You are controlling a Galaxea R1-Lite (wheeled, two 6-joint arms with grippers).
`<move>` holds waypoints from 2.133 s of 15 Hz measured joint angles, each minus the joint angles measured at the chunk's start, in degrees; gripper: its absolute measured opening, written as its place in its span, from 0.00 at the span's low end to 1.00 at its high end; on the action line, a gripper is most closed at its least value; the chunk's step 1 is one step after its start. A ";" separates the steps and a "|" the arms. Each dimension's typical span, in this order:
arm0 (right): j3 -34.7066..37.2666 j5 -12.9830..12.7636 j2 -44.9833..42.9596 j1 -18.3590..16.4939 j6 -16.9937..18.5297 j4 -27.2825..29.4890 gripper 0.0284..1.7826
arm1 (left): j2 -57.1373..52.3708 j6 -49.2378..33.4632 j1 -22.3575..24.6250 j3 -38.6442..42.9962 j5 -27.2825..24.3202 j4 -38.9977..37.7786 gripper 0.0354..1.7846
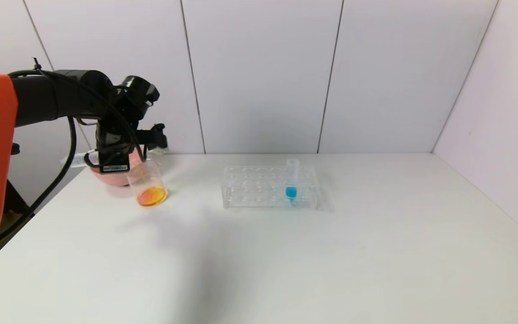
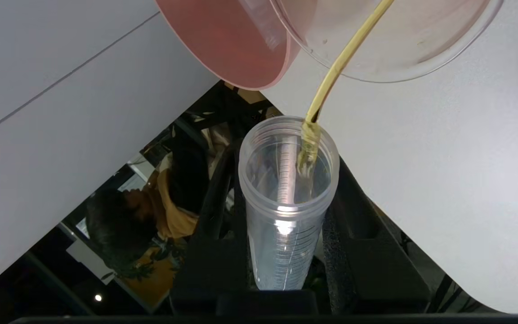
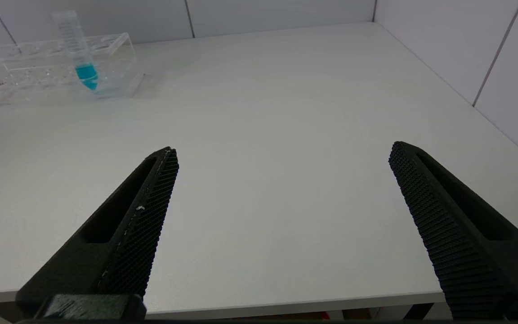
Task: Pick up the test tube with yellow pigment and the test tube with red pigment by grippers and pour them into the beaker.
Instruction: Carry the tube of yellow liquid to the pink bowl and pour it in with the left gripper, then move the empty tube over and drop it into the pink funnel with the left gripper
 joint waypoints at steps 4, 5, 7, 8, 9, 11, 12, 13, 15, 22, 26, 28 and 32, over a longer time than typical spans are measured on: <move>0.00 0.00 0.00 0.00 0.00 0.00 0.96 | 0.16 0.13 -1.07 0.05 0.37 0.57 0.25; 0.00 0.00 0.00 0.00 0.00 0.00 0.96 | 0.05 0.07 -1.05 0.05 0.37 0.77 0.25; 0.00 0.00 0.00 0.00 0.00 0.02 0.96 | -0.59 -0.11 -0.88 0.38 0.33 1.01 0.25; 0.00 0.00 0.00 0.00 0.00 0.02 0.96 | -1.11 -0.50 -0.61 0.68 -0.16 0.95 0.25; 0.00 0.00 0.00 0.00 -0.02 0.00 0.96 | -1.82 -1.30 -0.09 0.96 -1.01 0.84 0.25; 0.00 0.02 0.00 0.00 -0.02 0.00 0.96 | -3.41 -4.02 1.79 1.60 -5.49 0.82 0.25; 0.00 0.00 0.00 0.00 -0.02 0.00 0.96 | -4.35 -6.21 3.10 1.87 -9.16 0.85 0.25; 0.00 0.02 0.00 0.00 0.00 0.00 0.96 | -5.27 -8.98 4.44 2.17 -13.06 0.88 0.25; 0.00 0.00 0.00 0.00 0.00 0.00 0.96 | -6.97 -16.71 7.09 2.84 -21.42 0.55 0.25; 0.00 0.00 0.00 0.00 0.00 0.00 0.96 | -14.19 -50.09 10.50 14.21 -31.00 -20.32 0.25; 0.00 0.00 0.00 0.00 0.00 0.00 0.96 | -17.26 -62.81 11.07 27.61 -26.30 -42.79 0.25; 0.00 0.00 0.00 0.00 0.00 0.00 0.96 | -17.48 -64.63 11.11 34.58 -25.91 -55.45 0.25; 0.00 0.00 0.00 0.00 0.00 0.00 0.96 | -12.24 -65.46 11.63 40.74 -26.01 -78.45 0.25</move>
